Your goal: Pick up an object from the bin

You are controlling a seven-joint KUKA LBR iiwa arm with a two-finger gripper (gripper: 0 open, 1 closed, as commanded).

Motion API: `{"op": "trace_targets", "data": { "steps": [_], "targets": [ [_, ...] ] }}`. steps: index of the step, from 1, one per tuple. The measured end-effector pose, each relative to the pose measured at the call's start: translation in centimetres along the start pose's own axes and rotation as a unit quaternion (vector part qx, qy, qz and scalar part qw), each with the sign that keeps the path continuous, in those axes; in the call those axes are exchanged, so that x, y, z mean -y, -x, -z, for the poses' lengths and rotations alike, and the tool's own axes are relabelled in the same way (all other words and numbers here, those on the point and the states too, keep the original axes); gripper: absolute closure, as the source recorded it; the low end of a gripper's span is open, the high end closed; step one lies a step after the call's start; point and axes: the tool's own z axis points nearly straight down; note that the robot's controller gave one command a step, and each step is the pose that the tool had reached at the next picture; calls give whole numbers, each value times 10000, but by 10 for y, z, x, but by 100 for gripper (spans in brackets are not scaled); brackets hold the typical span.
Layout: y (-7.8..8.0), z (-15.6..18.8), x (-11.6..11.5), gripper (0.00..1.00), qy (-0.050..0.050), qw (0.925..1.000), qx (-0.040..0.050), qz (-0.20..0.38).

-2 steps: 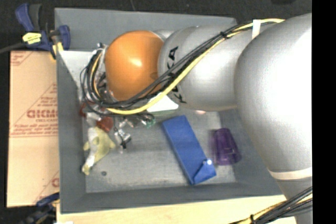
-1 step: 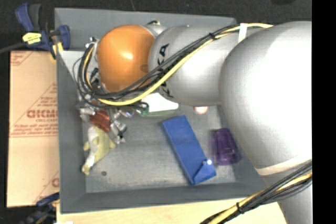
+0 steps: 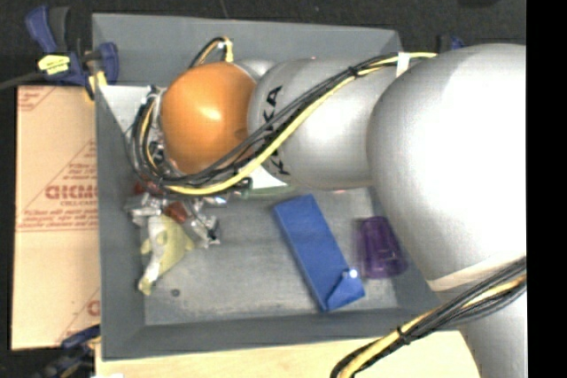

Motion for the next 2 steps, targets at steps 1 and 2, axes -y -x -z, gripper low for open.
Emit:
{"op": "trace_targets", "data": {
  "steps": [1,2],
  "targets": [
    [-15,-13,-3,100,-10,9981,16,-622],
    [-15,-13,-3,100,-8,9980,15,-629]
  ]
}}
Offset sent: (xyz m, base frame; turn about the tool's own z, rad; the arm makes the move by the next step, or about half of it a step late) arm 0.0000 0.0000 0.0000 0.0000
